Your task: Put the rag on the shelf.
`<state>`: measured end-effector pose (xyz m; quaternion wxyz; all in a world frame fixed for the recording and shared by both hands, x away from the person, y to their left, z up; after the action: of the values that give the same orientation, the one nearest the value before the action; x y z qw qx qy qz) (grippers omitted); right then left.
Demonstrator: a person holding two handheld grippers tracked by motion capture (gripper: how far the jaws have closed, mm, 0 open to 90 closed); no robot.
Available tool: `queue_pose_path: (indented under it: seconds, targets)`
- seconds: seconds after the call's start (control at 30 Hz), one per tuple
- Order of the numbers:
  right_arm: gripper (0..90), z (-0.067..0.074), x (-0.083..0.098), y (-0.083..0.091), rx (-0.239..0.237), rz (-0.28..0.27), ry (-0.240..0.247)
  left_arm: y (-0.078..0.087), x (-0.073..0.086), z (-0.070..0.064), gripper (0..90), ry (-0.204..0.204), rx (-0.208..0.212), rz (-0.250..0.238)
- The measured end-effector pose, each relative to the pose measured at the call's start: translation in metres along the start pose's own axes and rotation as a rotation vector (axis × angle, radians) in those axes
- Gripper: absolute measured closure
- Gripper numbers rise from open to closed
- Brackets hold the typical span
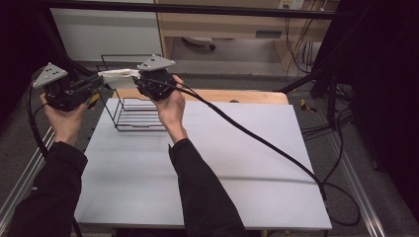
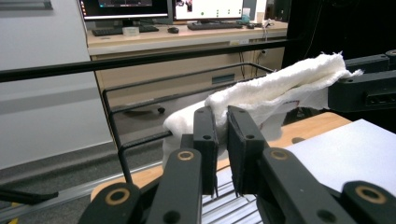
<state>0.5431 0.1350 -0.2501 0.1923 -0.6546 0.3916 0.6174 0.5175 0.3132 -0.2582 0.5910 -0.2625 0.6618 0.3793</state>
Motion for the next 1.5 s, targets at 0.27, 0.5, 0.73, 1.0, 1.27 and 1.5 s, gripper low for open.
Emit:
queue_pose_path:
  seconds: [0.27,0.5,0.73,1.0,1.27,1.5]
  targets:
    - [74.6,0.0,0.009,0.0,-0.02,0.012,-0.021,0.0,0.007,-0.002,81.2,0.001,0.014,0.024]
    - [76.4,0.0,0.01,0.0,-0.02,0.015,-0.003,0.009,-0.004,-0.003,73.5,0.018,0.018,0.034]
    - [76.5,0.001,0.013,-0.001,-0.019,0.019,0.004,0.018,-0.027,0.001,78.0,0.039,-0.014,0.011]
    - [76.1,0.0,0.016,-0.001,-0.025,0.017,0.001,-0.013,-0.026,0.005,89.0,0.072,-0.04,0.09]
    - [75.2,0.0,0.017,0.0,-0.032,0.019,0.005,-0.029,-0.019,-0.001,89.6,0.074,-0.013,0.114]
    - [67.8,0.001,0.02,0.002,-0.042,0.025,0.006,-0.025,-0.009,-0.001,89.6,0.081,0.008,0.127]
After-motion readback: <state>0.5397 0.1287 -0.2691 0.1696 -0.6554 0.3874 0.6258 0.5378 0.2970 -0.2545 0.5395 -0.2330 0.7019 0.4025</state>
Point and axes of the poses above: each handheld gripper's, and its own axes: y roughly backward along the jaws, x roughly out of its underside, z roughly to its left, the point moved 7 cm from there along -y, roughly forward along the jaws, and after that the axes turned 8 degrees about x, right-handed, at the moved point
